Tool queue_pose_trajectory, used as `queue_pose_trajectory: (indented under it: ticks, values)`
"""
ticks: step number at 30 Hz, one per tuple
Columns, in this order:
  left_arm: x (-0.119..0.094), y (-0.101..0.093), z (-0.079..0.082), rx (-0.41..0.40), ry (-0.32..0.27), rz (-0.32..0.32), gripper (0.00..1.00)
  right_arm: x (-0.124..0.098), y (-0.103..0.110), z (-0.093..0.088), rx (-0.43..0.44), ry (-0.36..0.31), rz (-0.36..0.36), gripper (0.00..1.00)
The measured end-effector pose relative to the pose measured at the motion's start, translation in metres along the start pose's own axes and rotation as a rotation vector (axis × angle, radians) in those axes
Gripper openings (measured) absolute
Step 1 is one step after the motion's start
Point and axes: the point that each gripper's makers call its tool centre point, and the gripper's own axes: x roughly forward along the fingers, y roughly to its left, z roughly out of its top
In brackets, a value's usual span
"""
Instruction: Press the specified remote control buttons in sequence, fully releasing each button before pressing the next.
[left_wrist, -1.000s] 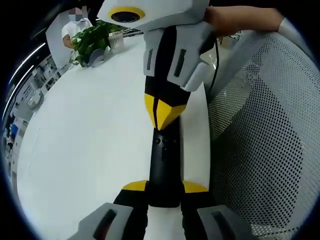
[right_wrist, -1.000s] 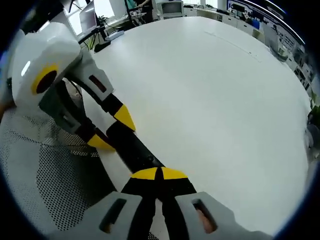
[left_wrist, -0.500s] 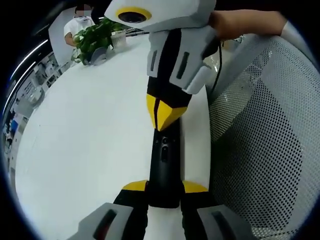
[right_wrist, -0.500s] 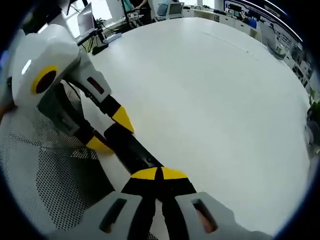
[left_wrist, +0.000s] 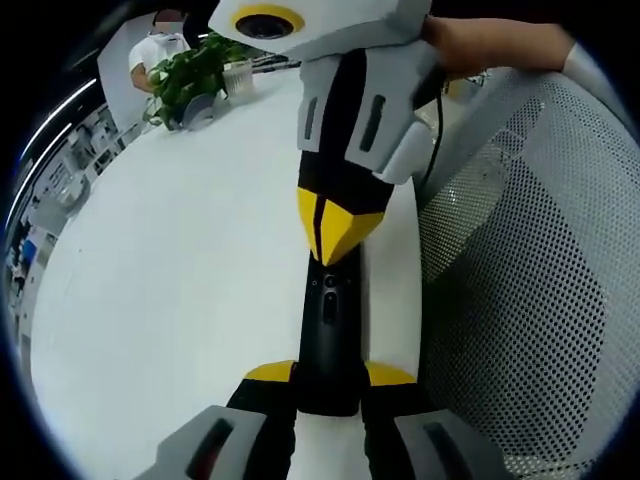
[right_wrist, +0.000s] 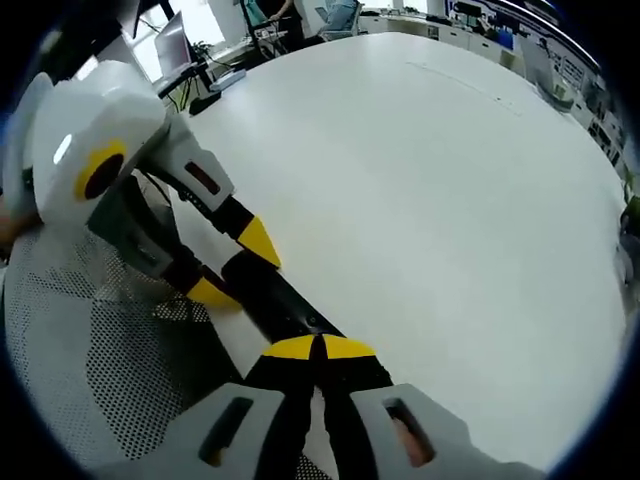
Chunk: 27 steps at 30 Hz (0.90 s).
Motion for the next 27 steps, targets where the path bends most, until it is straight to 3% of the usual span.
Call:
queue_pose_trajectory:
  ticks: [7,27]
  values:
    - [-0.0003,-0.0002,0.0004,-0.005,0.002,0.001,0.24,0.0024,0.0052,-0.004,-0.015,0.026,0.022,0.0]
    - [-0.0005,-0.0001,0.002,-0.021,-0.001,0.004,0.25,0.0044,0.0063,-0.0033,-0.121,0.039,-0.033,0.0]
